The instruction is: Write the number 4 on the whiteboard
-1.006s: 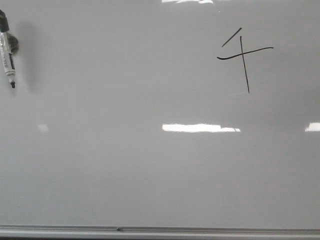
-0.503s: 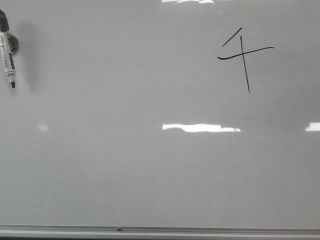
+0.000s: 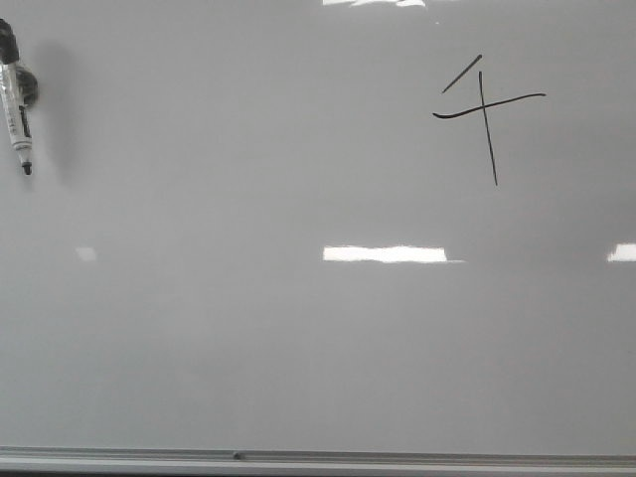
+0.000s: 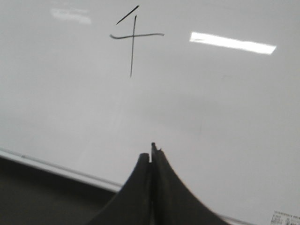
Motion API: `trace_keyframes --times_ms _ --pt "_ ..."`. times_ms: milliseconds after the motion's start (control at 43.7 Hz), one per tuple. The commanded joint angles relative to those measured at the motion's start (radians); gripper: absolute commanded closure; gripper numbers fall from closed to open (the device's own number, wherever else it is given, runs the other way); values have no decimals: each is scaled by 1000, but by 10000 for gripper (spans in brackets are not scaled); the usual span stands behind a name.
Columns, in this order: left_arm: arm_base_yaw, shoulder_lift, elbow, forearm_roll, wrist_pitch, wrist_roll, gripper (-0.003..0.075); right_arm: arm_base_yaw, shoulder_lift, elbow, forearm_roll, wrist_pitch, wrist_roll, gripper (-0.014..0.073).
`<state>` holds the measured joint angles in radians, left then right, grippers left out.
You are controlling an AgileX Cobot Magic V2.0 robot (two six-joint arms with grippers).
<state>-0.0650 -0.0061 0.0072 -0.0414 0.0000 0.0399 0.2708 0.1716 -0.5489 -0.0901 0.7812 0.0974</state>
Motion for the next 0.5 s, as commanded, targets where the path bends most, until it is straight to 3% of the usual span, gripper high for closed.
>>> trace_keyframes --times_ms 0,229,480 --pt "-6 -15 5 -11 -86 -2 741 -76 -59 98 -21 -256 -10 665" --pt "-6 -15 5 -11 -86 -2 741 -202 -198 408 -16 -586 -10 665" --pt "-6 -15 5 -11 -86 -2 741 -244 -201 562 5 -795 -10 665"
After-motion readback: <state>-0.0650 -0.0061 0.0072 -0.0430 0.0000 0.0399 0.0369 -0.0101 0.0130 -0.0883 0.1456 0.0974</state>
